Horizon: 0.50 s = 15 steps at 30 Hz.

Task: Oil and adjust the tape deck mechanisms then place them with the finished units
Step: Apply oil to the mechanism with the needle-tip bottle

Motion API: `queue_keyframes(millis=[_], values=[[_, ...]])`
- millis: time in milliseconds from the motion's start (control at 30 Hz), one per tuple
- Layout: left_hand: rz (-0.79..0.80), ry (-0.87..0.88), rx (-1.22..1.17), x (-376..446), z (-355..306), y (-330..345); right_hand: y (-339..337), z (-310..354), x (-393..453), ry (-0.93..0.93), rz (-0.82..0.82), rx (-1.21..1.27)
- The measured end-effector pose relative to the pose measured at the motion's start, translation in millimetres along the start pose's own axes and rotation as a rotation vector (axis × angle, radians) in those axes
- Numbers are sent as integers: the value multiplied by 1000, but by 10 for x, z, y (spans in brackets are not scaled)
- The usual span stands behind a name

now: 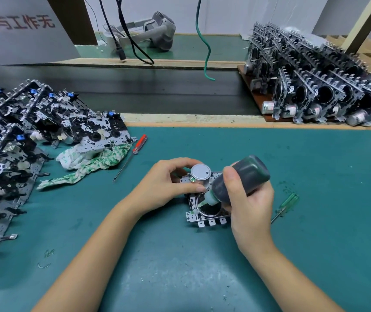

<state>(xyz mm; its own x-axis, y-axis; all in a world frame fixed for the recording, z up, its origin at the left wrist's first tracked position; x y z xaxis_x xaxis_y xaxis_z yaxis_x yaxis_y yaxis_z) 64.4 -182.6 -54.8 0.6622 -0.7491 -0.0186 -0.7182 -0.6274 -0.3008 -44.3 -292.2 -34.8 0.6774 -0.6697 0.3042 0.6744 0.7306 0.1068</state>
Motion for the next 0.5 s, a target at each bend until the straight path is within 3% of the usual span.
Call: queue_keyframes(millis=[233,500], values=[[154,-4,-29,-18,14,145,-396,125,345,104,-133,295],[179,-11,-39,-30,43,192,-348,-328,448,299,-85,112]])
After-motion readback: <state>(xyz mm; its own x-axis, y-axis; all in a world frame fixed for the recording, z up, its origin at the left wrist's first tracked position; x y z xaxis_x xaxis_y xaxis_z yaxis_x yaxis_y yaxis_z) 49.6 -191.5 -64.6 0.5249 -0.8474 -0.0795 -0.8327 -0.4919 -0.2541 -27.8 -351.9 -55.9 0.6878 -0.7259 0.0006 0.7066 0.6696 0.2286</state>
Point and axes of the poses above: each hand's wrist, its own x-axis towards the middle knuckle, its own y-axis out of the palm, z = x × y, the point moved 6 cm from there along x, towards the middle knuckle, and after that the axes turned 3 degrees about -y, right-handed, at the moved point
